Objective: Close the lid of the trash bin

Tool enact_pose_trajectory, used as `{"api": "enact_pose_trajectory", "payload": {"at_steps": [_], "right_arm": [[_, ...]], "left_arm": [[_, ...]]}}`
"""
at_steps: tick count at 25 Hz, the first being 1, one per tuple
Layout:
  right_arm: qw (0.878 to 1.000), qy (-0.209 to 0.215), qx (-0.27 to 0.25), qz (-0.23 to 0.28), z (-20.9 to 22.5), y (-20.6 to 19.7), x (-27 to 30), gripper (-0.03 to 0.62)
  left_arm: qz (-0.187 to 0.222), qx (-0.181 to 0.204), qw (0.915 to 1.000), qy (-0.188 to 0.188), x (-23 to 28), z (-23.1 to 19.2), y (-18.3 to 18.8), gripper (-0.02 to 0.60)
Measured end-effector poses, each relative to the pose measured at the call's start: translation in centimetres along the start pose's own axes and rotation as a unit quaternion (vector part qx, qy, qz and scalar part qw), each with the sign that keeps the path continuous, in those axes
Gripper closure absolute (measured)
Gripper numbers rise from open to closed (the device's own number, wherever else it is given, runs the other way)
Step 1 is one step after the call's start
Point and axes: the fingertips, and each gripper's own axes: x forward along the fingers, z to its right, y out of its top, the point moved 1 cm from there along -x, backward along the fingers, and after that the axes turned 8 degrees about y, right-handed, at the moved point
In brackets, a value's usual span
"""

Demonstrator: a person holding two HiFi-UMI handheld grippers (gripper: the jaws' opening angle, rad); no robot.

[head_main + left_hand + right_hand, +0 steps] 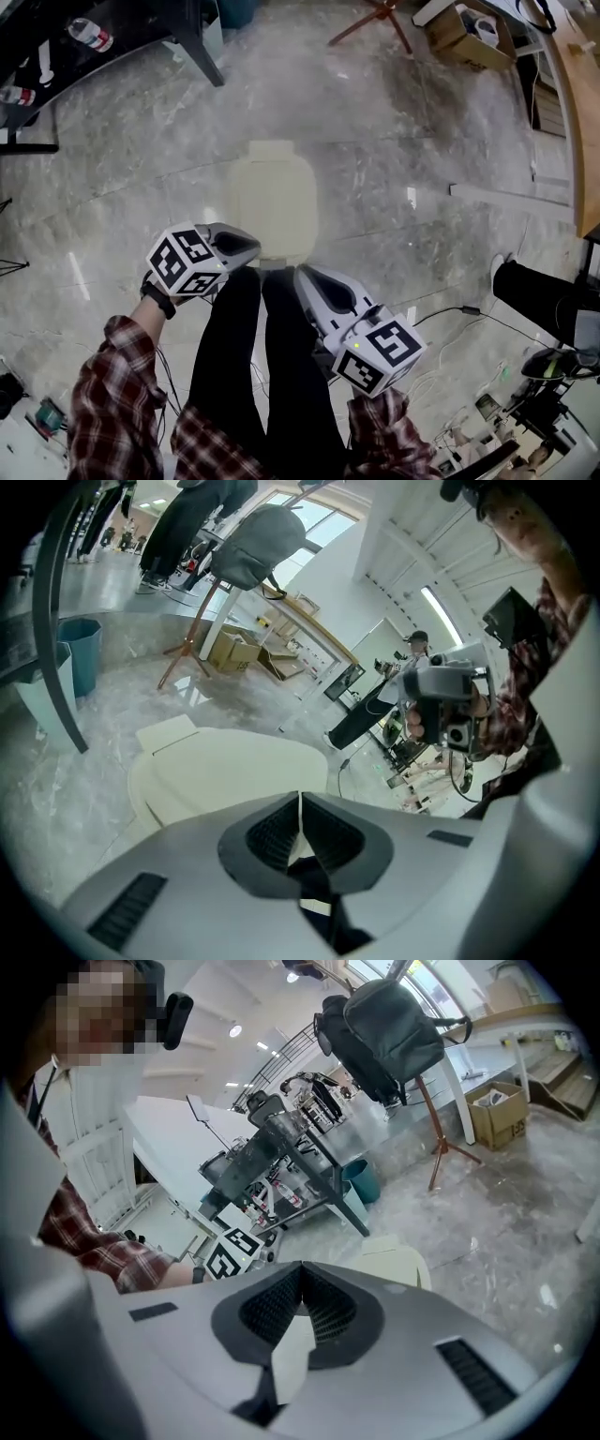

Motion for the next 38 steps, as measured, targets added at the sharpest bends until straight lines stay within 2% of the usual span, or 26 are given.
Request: {"api": "enact_pose_trajectory", "payload": {"at_steps": [14, 19, 23, 30, 38], "right_arm": [[0.999, -0.017, 0.042, -0.002, 1.3, -4.3, 1.7, 0.580], [0.999, -0.018, 0.047, -0.006, 1.7, -5.0, 2.1, 0.580], [0.998, -0.026, 0.051, -0.011, 2.2, -5.4, 2.3, 0.580], [0.998, -0.032, 0.061, -0.014, 3.2, -6.0, 2.5, 0.580], [0.997, -0.033, 0.065, -0.014, 3.6, -6.6, 2.5, 0.580]], "left_arm": [[-0.039, 0.020, 0.9987, 0.026, 5.4, -1.1, -6.1, 0.566], [-0.073, 0.035, 0.9962, 0.030, 7.0, -1.6, -7.7, 0.566], [-0.099, 0.027, 0.9942, 0.032, 8.1, -2.2, -8.8, 0.566], [-0.134, 0.013, 0.9893, 0.056, 9.7, -3.4, -10.2, 0.566], [-0.156, 0.045, 0.9851, 0.055, 10.3, -3.0, -10.7, 0.571]]}}
